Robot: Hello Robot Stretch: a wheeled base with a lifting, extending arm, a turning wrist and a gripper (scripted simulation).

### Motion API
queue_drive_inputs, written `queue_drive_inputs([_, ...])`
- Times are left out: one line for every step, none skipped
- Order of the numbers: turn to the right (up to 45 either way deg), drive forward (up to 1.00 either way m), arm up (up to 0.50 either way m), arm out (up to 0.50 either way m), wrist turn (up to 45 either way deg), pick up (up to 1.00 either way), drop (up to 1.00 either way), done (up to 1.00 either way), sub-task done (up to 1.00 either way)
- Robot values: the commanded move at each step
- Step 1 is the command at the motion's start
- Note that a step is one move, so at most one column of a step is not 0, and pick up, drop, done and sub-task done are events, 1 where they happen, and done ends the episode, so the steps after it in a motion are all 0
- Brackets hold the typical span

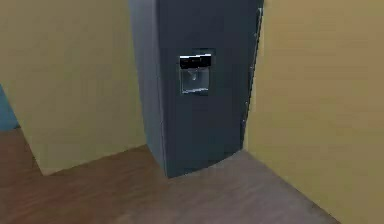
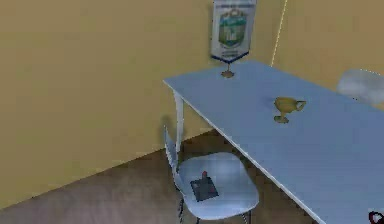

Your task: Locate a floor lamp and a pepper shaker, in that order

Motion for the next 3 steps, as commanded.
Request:
queue_drive_inputs([-42.0, 0.00, 0.00, 0.00, 0.0, 0.00, 0.00, 0.00, 0.00])
queue_drive_inputs([0.0, 0.10, 0.00, 0.00, 0.0, 0.00, 0.00, 0.00, 0.00])
queue_drive_inputs([-21.0, 0.00, 0.00, 0.00, 0.0, 0.00, 0.00, 0.00, 0.00])
